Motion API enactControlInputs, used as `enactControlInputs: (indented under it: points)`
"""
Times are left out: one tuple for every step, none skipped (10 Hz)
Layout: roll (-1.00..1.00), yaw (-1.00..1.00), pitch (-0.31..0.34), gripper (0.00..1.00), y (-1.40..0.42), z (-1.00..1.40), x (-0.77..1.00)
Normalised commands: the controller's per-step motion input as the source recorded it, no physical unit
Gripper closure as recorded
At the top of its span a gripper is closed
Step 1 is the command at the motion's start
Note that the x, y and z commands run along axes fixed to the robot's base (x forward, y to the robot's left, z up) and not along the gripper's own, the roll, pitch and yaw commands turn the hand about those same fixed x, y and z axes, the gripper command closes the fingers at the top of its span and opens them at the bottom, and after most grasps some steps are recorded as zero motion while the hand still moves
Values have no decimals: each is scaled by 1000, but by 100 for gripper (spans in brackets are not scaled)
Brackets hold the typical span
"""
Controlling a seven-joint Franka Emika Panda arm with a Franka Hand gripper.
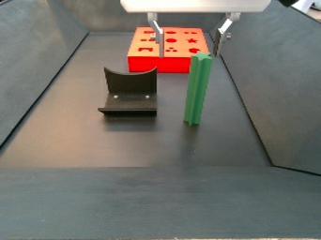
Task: Pick up the star object. Move up. Move to above the board. Insert the star object.
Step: Pick up the star object.
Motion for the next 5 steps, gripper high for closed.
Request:
enactControlInputs:
  points:
    - [220, -60, 0, 0, -91, -640, -111]
    - [196, -234, 0, 0, -69, -571, -226]
    - [56, -474, 0, 0, -43, -300, -506]
    - [0, -397, -4, 0, 0, -251, -506]
    - [-39, -366, -49, 0, 100, -180, -483]
